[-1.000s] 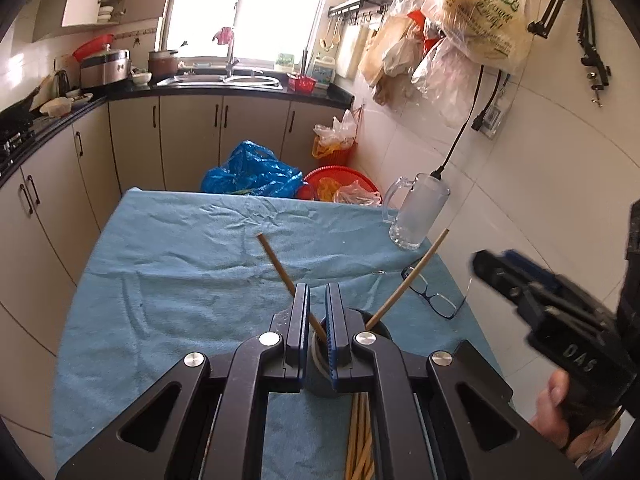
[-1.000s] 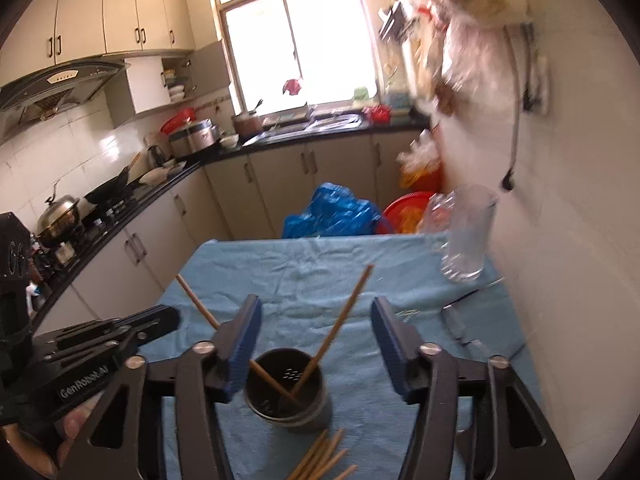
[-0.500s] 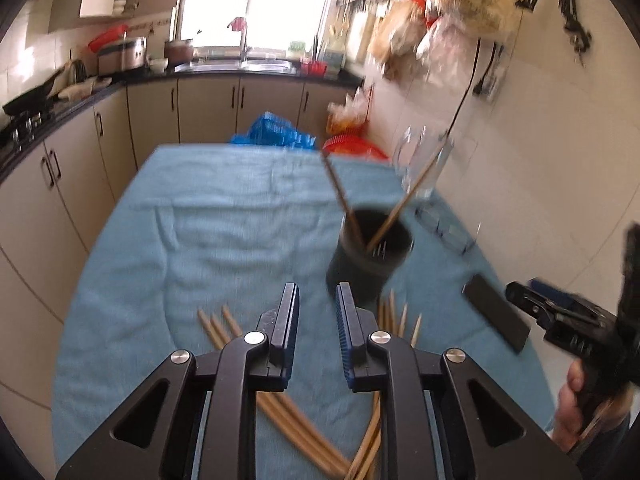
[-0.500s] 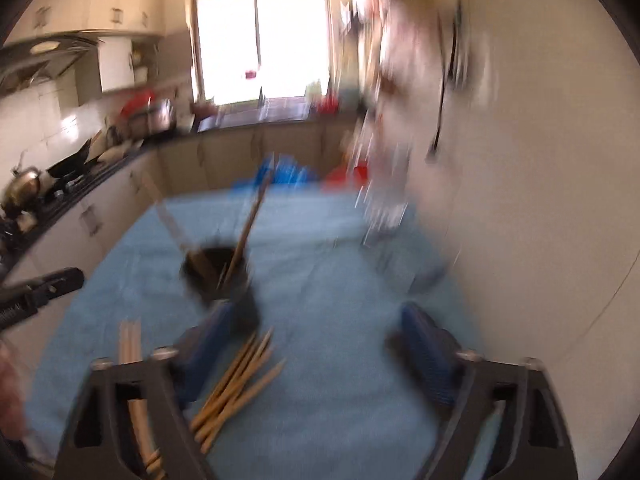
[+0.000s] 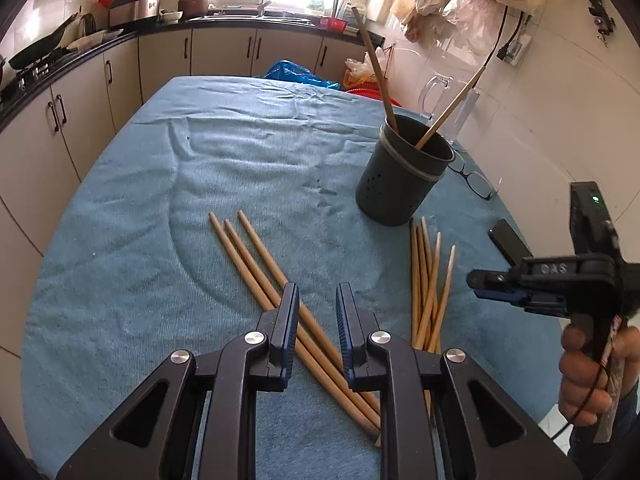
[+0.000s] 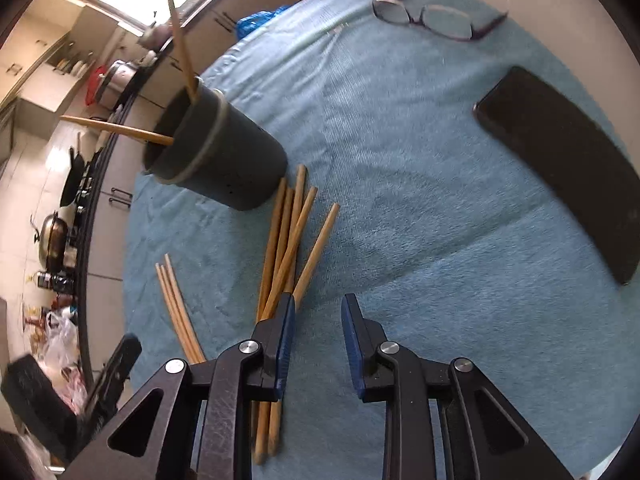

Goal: Organize utensils
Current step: 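Move the right tool back and grasp another wooden chopstick, then lift the chopstick and carry it over the grey holder with the right tool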

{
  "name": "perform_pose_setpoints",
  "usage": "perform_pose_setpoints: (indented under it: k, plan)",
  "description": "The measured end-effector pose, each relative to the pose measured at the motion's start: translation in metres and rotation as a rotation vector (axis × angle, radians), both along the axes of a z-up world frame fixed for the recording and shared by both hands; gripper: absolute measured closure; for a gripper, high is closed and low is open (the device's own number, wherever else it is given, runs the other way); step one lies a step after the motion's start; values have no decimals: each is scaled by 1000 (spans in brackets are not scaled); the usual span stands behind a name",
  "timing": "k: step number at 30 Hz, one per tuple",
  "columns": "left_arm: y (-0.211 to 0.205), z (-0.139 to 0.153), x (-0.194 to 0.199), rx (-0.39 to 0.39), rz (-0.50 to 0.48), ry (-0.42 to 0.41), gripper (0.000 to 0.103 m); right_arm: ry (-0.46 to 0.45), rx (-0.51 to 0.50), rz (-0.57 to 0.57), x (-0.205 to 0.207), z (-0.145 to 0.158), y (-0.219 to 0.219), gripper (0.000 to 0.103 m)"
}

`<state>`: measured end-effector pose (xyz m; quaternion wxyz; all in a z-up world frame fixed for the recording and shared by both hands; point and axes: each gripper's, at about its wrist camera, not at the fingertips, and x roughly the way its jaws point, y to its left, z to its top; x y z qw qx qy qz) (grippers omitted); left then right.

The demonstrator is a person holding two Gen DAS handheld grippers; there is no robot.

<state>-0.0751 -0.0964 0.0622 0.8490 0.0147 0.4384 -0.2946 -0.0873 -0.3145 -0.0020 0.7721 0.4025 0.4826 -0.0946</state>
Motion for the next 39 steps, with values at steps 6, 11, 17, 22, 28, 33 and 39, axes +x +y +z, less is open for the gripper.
perform_pose_setpoints:
  k: [6, 11, 17, 22, 28, 33, 39]
  plan:
    - [5, -3, 2, -2, 0, 5, 85, 46, -18, -17, 20, -9, 6, 78]
    - [4, -4, 3, 4, -19, 17, 85, 78, -52, 6, 35, -13, 18, 90]
    - [-9, -5, 2, 8, -79, 47, 84, -74, -44, 142, 25, 8, 38, 95]
    - [-43, -17, -1, 42, -191, 108, 81, -186, -105, 141, 1, 32, 34, 95]
    - [-89, -29, -10, 125, -304, 121, 81, -211, -118, 80, -20, 35, 11, 95]
    - [-125, -30, -13, 185, -349, 98, 82, -216, -98, 55, -25, 31, -1, 95]
    - [-156, -41, -7, 263, -345, 90, 96, -193, -118, 43, -27, 25, -9, 95]
